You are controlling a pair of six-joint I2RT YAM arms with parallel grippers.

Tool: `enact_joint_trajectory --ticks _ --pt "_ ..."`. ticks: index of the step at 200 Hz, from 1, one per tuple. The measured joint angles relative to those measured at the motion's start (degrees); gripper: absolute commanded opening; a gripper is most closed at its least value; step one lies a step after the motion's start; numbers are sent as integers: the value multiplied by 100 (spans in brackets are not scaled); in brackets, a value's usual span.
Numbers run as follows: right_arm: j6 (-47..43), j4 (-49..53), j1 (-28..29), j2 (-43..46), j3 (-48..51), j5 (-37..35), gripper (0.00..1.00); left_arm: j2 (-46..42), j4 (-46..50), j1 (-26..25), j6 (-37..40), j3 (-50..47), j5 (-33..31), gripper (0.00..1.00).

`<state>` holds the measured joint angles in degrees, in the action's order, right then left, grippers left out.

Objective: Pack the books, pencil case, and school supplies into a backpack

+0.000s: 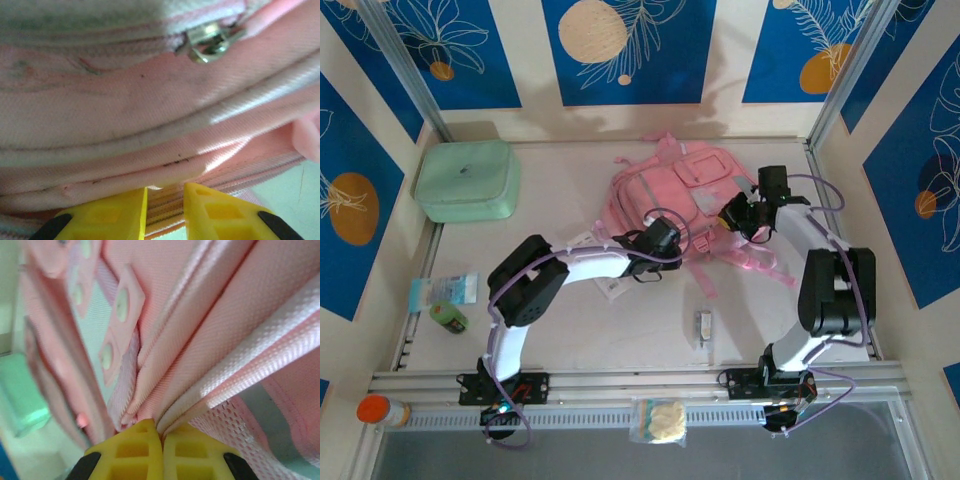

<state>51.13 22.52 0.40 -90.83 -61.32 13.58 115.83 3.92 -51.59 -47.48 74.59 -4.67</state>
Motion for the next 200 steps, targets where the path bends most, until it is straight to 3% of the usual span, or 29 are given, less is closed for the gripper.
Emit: enact_joint_trajectory --ticks 33,82,125,165,200 --pt "461 -389 0 769 632 319 0 -26 -127 212 76 -61 205 29" --pt "962 -798 0 1281 1176 422 0 -844 262 378 345 -219 225 45" --pt "1202 -870 0 1606 1351 332 0 -1512 603 -50 442 -13 162 54" --pt "1283 -916 0 1648 1423 315 0 -885 1193 -765 822 1261 122 54" --pt "1342 -929 0 1648 1423 317 0 -450 1657 -861 903 1858 66 54"
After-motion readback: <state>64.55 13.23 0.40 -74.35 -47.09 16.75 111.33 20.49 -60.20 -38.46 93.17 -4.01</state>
